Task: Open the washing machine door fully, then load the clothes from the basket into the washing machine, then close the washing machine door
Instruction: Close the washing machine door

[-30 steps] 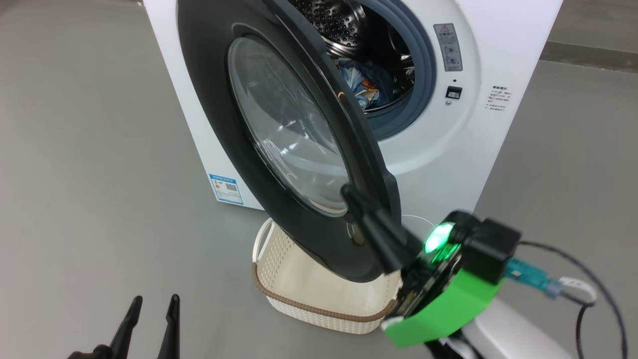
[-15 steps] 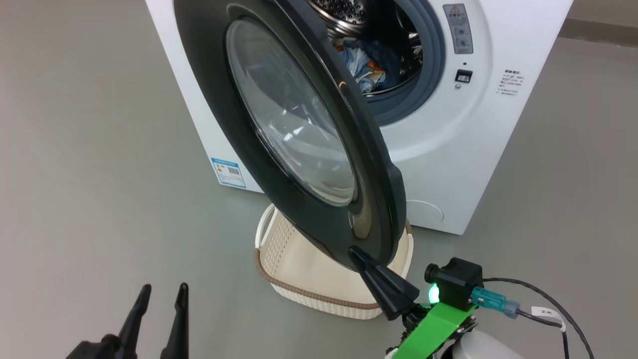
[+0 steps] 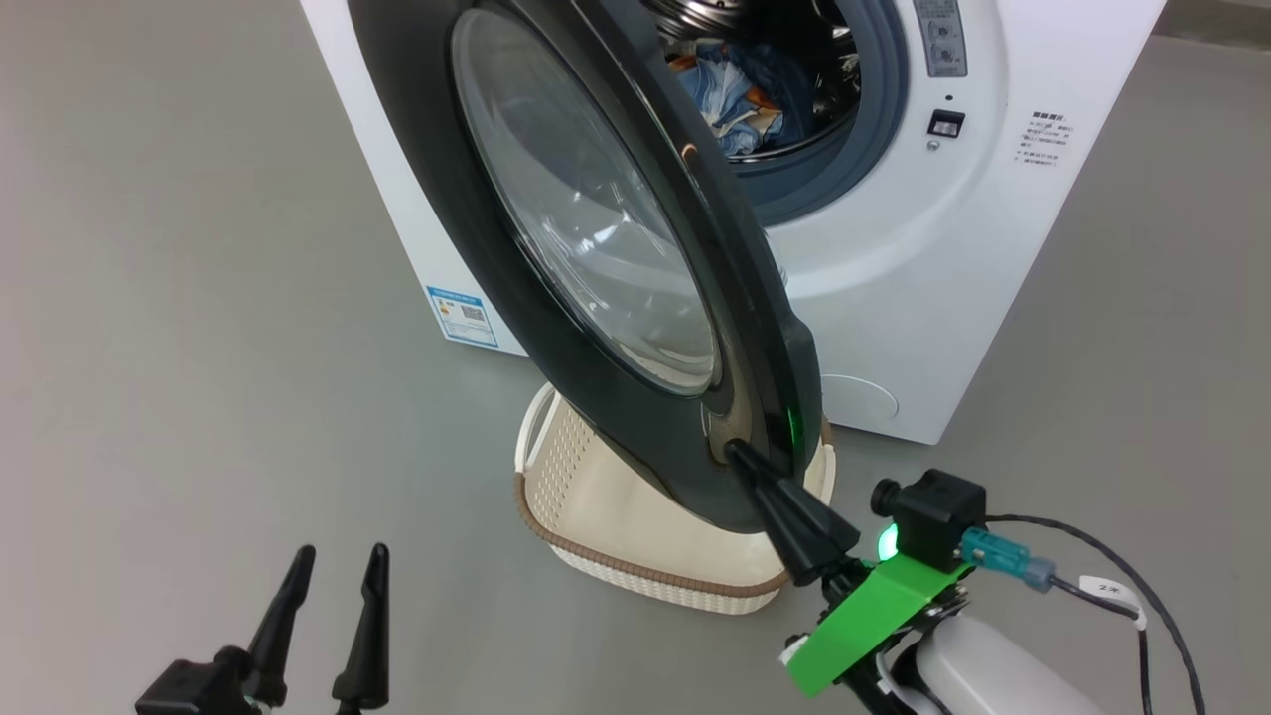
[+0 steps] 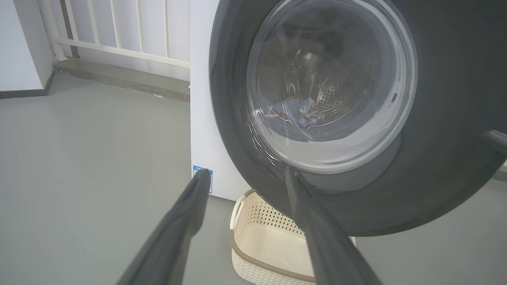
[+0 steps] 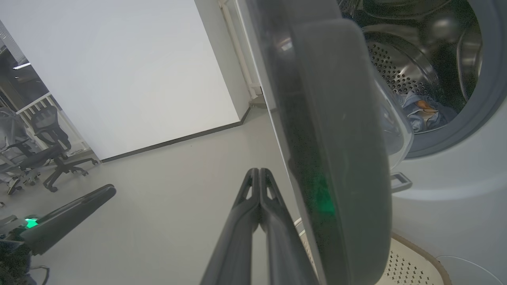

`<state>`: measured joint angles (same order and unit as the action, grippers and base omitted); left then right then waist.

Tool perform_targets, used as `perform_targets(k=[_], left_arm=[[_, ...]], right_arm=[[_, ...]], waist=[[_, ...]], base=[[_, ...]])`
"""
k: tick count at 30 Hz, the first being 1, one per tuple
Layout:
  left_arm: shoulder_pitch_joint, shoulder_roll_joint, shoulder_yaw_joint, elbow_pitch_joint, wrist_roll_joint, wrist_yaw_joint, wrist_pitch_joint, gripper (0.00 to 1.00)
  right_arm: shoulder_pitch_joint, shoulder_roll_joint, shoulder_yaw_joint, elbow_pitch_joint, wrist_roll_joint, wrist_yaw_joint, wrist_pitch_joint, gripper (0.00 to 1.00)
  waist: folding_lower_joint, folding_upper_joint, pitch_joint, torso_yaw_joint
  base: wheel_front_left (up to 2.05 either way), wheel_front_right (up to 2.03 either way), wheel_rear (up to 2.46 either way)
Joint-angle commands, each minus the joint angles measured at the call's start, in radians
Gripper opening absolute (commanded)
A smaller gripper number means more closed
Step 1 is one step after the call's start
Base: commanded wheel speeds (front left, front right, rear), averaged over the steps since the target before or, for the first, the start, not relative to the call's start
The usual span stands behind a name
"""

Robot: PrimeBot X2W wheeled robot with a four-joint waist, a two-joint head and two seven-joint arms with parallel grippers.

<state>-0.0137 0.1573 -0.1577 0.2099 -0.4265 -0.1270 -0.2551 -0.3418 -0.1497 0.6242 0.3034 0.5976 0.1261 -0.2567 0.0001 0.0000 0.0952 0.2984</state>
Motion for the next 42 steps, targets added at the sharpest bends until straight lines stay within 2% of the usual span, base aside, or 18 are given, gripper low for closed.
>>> perform_targets(k=[1, 12, 22, 42], left_arm=[[-0.048, 0.011, 0.033, -0.022, 0.009, -0.004, -0.007, 1.00], [-0.073, 0.004, 0.026, -0.035, 0.015, -0.004, -0.007, 1.00], [-0.123, -0.009, 0.008, -0.051, 0.020, -0.004, -0.007, 1.00], [-0.255, -0.069, -0.053, -0.084, 0.015, -0.004, -0.007, 1.00]], right_arm=[[-0.026, 0.013, -0.006, -0.017, -0.014, 0.005, -0.005, 0.00], [-0.048, 0.014, -0.079, -0.020, -0.030, 0.005, -0.005, 0.00], [-0.128, -0.013, -0.173, -0.013, -0.045, 0.005, -0.005, 0.00], [-0.373, -0.085, -0.345, 0.047, -0.049, 0.005, -0.005, 0.00]], waist=[[-0.0001, 0.0000, 0.007, -0.001], [-0.0001, 0.0000, 0.052, -0.014], [-0.0001, 0.0000, 0.125, -0.008], [-0.0001, 0.0000, 0.311, 0.068]], base=[[0.00, 0.00, 0.00], [0.00, 0.00, 0.00], [0.00, 0.00, 0.00], [0.00, 0.00, 0.00]])
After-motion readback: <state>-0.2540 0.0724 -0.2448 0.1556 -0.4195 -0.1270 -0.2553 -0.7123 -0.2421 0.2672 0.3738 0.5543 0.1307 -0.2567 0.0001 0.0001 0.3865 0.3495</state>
